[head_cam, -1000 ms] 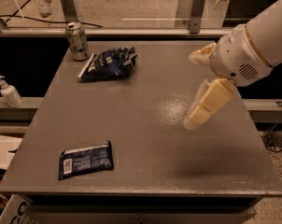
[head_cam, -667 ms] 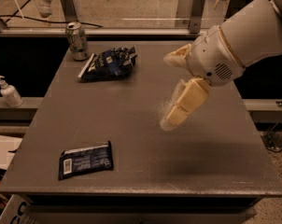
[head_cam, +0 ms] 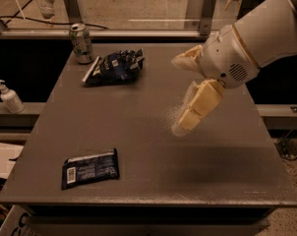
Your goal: Move rxbar blueberry near blue chip bag
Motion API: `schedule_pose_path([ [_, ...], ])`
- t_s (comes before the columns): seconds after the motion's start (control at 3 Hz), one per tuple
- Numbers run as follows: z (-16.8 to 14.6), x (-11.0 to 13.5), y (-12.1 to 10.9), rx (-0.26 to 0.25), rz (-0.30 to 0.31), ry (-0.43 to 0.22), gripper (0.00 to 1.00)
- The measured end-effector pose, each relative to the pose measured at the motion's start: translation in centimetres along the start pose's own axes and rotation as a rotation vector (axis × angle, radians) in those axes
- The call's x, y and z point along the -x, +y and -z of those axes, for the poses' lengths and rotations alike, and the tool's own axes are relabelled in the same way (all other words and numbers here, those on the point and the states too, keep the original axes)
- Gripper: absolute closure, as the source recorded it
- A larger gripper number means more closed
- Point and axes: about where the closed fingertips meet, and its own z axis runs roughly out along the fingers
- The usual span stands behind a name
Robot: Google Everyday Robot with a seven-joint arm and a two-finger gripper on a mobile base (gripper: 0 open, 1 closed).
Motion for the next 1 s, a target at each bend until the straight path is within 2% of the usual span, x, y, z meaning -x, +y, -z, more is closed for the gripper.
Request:
schedule_pose_path([
  [0.33,-0.3,-0.7,1.6,0.000,0.038,-0.028,0.00],
  [1.0,-5.3,-4.5,5.9,0.019,0.178,0.004,0.00],
])
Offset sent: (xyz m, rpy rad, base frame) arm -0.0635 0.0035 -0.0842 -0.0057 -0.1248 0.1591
